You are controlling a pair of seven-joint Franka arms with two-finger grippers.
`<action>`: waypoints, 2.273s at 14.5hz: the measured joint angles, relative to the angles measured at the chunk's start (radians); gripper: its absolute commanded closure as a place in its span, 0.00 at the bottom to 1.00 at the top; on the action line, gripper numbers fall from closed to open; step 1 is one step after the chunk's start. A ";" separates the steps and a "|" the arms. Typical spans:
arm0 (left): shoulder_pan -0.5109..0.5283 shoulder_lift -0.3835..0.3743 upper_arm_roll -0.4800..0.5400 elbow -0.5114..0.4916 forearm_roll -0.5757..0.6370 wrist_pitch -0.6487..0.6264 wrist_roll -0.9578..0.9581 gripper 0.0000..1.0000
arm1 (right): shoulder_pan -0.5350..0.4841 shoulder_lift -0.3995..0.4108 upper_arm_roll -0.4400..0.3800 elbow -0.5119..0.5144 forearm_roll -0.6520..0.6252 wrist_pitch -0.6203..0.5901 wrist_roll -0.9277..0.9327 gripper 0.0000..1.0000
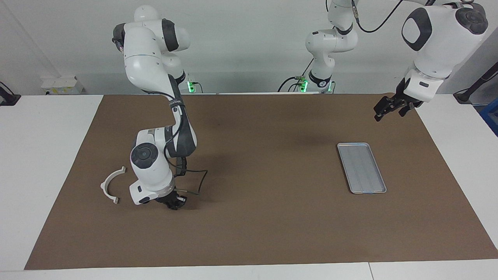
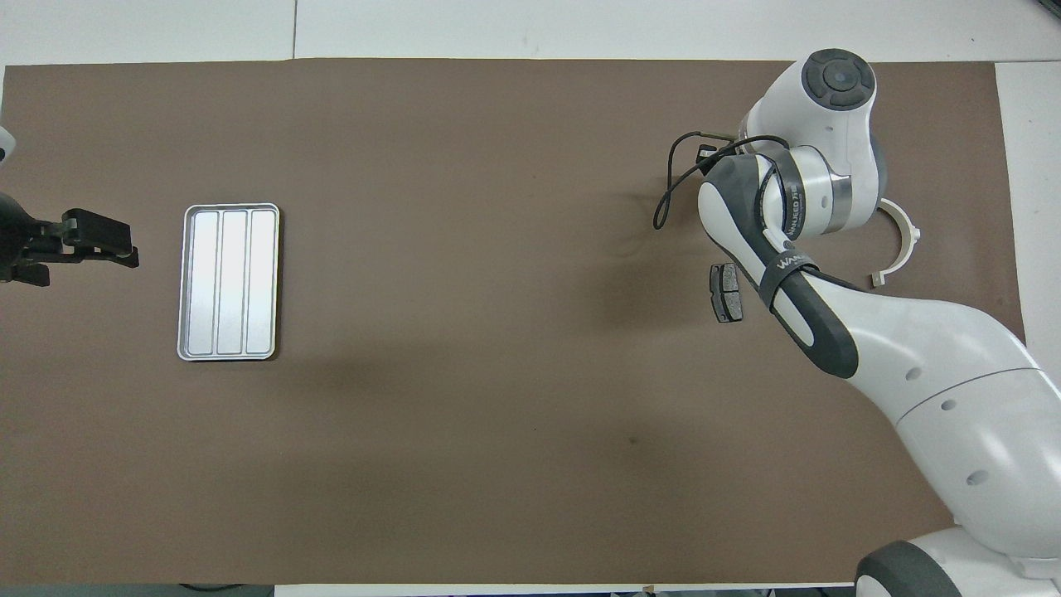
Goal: Pick bearing gear from pile to tray
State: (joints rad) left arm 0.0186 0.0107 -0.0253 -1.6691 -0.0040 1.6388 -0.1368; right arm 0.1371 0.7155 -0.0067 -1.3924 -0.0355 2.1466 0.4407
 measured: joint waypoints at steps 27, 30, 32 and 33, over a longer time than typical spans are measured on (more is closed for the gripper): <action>0.000 0.000 0.000 0.000 0.000 0.000 0.000 0.00 | 0.424 -0.265 0.103 0.134 0.097 -0.410 0.806 1.00; 0.000 0.000 0.000 0.000 0.000 0.000 0.000 0.00 | 0.455 -0.189 0.101 0.081 0.065 -0.313 0.855 1.00; 0.000 0.000 0.000 0.000 0.000 0.000 0.000 0.00 | 0.485 -0.115 0.101 0.062 0.010 -0.224 0.929 1.00; 0.000 0.000 0.000 0.000 0.000 0.000 0.000 0.00 | 0.496 -0.080 0.101 0.058 -0.001 -0.187 0.947 1.00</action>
State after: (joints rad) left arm 0.0186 0.0107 -0.0253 -1.6692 -0.0040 1.6388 -0.1368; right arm 0.6327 0.6357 0.0944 -1.3346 -0.0366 1.9600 1.3875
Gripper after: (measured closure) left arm 0.000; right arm 0.753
